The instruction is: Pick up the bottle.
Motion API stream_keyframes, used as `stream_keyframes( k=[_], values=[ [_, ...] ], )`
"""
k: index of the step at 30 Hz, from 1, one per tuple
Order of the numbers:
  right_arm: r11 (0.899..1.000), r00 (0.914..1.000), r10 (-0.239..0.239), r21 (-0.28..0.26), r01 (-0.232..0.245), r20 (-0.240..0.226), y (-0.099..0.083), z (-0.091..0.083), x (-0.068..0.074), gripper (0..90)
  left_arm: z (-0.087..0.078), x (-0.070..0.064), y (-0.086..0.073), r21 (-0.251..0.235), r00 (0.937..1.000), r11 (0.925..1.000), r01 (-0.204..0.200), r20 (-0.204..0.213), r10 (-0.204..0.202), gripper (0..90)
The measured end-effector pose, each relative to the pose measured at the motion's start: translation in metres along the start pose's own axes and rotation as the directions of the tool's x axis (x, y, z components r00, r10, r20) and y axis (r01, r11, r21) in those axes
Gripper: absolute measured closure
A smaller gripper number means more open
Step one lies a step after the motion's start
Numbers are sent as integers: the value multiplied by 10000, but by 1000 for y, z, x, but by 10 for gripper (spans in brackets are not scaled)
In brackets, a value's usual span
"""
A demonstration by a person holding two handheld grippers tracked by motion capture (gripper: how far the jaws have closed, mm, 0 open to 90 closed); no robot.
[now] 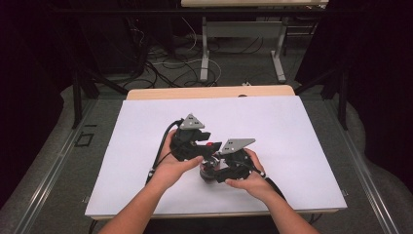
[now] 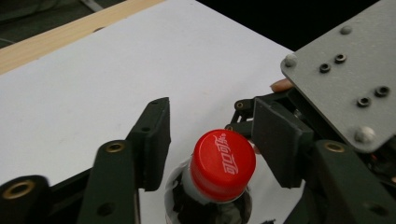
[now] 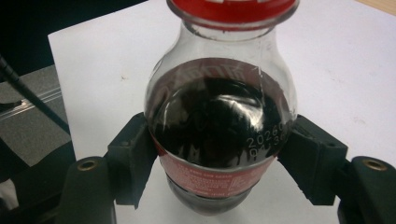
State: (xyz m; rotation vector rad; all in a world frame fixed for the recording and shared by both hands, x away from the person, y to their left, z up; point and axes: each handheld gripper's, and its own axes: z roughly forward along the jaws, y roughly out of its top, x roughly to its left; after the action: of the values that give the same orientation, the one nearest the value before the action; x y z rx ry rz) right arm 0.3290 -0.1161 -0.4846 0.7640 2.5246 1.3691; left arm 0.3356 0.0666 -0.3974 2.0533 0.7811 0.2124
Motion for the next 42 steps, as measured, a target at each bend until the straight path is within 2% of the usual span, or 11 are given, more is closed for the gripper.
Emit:
stream_keyframes(
  k=[4,6,10,18,23,30,33,35,36,37,42],
  values=[
    [9999,9997,-99,84,101,-213,0,-1,1,312,-9,13,1,-140,9931,9979,-637,973,648,450],
    [9999,9995,-151,32,152,-284,1,0,2,313,-12,21,2,83,9740,9946,-1036,2032,998,457],
    [9995,9986,-304,70,307,-439,1,1,2,312,-11,30,1,305,9526,9907,-1326,2801,1188,491],
    [9989,9968,-472,29,475,-650,1,2,5,313,-3,36,-1,566,9256,9828,-1758,3493,1455,556],
    [9988,9962,-475,55,480,-737,1,3,6,313,-1,34,-1,656,9191,9787,-1946,3606,1586,584],
    [9986,9968,-516,62,521,-618,1,4,5,313,-1,31,-1,615,9256,9742,-2172,3299,1855,612],
    [9991,9983,-420,95,424,-391,1,2,5,313,-3,26,-1,652,9406,9748,-2132,2837,1867,614],
    [9994,9992,-338,92,340,-225,1,2,5,313,-2,18,-1,559,9627,9826,-1769,2177,1609,615],
    [9994,9992,-338,92,340,-225,1,2,5,313,-2,18,-1,559,9627,9826,-1769,2177,1609,615],
    [9995,9996,-265,177,268,-138,1,1,4,313,-2,12,-2,609,9783,9885,-1381,1642,1265,615],
    [9999,9999,-90,109,89,120,1,1,3,313,1,0,-2,486,9965,9963,-704,485,681,615]
  ],
)
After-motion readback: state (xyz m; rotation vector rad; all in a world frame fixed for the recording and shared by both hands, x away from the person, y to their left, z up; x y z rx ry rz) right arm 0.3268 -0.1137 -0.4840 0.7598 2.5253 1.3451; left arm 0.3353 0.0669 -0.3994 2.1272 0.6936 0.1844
